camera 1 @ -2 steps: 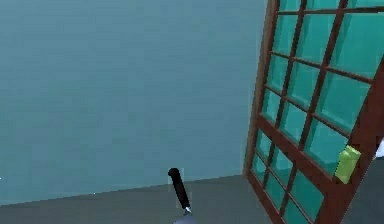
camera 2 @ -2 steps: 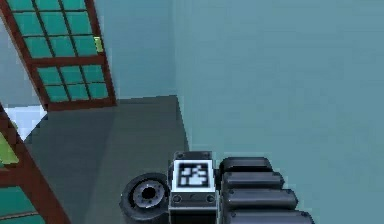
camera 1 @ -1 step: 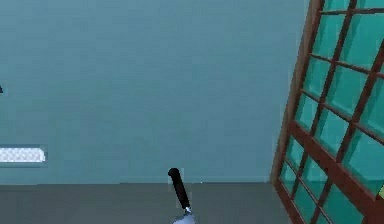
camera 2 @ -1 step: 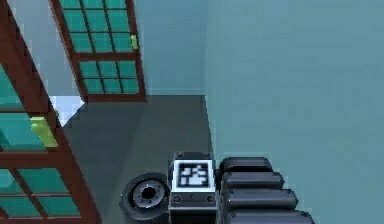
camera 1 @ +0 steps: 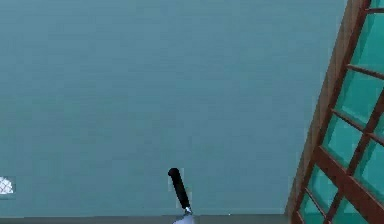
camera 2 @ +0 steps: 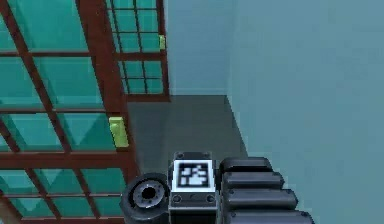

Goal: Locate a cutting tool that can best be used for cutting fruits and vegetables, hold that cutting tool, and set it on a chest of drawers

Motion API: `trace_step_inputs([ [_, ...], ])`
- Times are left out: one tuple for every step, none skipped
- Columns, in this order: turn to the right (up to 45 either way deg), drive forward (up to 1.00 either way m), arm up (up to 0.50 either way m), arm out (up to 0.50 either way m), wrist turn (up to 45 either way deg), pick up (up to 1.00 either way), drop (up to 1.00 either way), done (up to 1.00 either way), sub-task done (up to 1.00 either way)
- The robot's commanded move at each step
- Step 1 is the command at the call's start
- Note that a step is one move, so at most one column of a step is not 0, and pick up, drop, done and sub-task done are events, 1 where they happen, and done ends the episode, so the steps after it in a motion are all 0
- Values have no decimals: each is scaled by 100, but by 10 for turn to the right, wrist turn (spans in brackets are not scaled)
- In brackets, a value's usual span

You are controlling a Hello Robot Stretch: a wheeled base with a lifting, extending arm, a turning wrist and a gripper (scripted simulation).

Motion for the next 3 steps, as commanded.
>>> trace_step_inputs([
  [-450, 0, 0, 0, 0, 0, 0, 0, 0],
  [-420, 0, 0, 0, 0, 0, 0, 0, 0],
  [0, 75, 0, 0, 0, 0, 0, 0, 0],
])
